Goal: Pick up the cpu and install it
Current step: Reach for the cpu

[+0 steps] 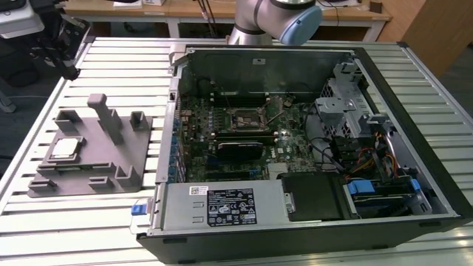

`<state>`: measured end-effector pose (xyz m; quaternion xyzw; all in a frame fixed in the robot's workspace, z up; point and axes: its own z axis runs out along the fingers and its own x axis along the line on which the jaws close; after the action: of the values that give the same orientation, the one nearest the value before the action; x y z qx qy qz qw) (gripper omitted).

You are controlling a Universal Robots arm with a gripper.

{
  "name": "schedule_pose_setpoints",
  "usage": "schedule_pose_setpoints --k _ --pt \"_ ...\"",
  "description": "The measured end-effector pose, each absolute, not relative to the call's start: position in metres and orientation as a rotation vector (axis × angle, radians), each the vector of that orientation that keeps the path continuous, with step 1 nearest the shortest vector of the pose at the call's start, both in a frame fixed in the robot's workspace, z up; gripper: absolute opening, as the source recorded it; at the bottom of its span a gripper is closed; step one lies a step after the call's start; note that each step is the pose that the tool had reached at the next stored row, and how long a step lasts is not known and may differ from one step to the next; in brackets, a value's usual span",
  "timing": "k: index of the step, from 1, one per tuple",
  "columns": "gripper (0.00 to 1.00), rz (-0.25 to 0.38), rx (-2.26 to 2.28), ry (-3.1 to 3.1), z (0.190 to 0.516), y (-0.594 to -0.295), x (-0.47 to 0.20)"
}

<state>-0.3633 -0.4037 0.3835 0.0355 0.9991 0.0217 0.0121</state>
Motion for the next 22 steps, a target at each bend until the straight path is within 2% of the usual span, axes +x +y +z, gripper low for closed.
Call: schedule_pose_setpoints --k 22 --pt "0.11 0.067 0.111 3.119 0.379 -0.404 -0.42"
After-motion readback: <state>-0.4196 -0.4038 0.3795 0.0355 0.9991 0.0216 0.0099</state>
